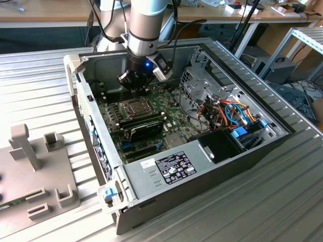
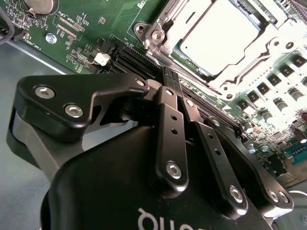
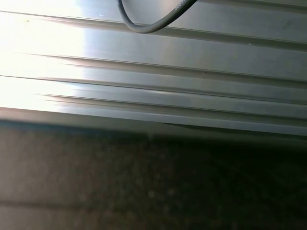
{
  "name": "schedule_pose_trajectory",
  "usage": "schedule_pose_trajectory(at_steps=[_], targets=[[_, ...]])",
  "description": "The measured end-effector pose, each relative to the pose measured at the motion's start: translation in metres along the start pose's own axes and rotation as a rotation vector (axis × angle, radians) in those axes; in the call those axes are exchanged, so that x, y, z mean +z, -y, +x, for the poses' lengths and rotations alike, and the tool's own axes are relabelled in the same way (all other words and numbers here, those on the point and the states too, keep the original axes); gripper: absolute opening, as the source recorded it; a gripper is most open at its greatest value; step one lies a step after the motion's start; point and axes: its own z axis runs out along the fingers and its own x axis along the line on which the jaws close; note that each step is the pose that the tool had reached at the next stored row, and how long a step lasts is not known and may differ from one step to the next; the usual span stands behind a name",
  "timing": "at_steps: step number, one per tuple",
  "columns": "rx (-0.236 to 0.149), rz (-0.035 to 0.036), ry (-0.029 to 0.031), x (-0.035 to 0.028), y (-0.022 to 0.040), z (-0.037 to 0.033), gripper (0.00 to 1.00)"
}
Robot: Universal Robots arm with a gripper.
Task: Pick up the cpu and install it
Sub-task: 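Install the first cpu locking lever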
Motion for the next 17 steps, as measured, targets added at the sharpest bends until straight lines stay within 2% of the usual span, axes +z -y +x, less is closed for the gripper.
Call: schedule_pose_trajectory(at_steps=[17], targets=[[0.0, 0.0, 0.0, 0.0016, 0.0019, 0.0001, 0.11]])
